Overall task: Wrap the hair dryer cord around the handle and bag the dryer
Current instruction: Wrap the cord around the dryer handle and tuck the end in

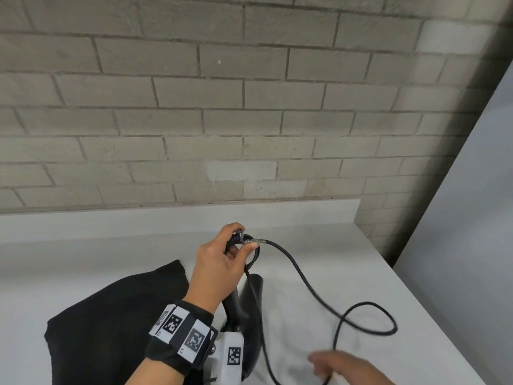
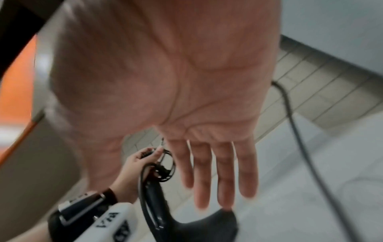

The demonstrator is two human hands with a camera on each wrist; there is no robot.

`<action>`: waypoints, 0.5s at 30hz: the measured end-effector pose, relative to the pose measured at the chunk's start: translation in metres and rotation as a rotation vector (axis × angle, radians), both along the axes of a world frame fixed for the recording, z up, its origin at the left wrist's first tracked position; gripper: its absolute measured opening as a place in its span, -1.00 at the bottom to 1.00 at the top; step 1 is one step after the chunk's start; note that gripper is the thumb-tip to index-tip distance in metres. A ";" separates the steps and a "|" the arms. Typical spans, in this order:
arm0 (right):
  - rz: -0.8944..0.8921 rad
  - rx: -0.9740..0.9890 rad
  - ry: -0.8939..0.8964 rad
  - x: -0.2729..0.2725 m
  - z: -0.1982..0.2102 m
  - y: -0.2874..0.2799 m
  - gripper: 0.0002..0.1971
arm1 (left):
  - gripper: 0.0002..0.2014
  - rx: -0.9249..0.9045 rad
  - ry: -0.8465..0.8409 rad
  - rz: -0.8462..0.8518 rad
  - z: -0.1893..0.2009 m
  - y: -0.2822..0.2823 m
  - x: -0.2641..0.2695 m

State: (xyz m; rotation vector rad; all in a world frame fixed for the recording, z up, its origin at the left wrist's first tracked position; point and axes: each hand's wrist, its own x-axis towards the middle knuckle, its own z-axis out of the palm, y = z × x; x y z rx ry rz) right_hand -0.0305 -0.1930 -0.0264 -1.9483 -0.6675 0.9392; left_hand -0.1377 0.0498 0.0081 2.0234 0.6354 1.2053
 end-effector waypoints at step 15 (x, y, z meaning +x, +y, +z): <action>0.171 0.394 -0.151 -0.022 0.053 0.059 -0.72 | -0.72 0.065 0.038 -0.027 0.005 -0.015 0.008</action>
